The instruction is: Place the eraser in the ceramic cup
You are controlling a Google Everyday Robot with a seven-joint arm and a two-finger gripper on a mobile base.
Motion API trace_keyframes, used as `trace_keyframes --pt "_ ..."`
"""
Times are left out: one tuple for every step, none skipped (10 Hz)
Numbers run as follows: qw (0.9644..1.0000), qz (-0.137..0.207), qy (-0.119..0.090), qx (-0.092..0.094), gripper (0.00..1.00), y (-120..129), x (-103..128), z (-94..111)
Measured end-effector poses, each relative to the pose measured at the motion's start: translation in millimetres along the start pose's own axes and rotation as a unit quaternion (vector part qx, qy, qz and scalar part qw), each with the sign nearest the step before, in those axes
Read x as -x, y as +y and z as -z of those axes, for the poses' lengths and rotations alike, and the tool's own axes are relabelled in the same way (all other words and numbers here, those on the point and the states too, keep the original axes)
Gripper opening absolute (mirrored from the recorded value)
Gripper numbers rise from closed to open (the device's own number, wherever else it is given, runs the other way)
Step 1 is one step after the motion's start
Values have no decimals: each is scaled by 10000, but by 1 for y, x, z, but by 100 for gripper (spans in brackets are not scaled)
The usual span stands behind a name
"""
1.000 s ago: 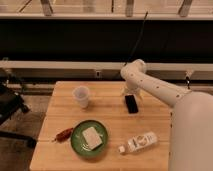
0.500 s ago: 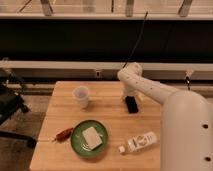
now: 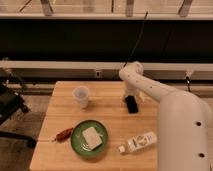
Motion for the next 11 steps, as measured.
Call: trace_keyframes --pt "10000 -1 -30 0 70 2 -2 0" --pt "10000 1 -93 -25 58 2 -2 -1" --pt "9999 27 -145 -14 46 3 -2 -4" --pt "9998 46 -172 4 37 3 -2 -6" --pt "9998 61 -195 10 28 3 -2 -7" --pt "9998 73 -209 23 18 3 -2 -9" --pt "9997 76 -210 29 6 3 -2 -8" --pt "9997 78 -212 34 1 3 -2 -8" --pt "9997 79 -214 36 0 3 -2 -8" --pt "9997 78 -215 37 0 4 -2 -8" --pt "9997 78 -213 41 0 4 -2 -7"
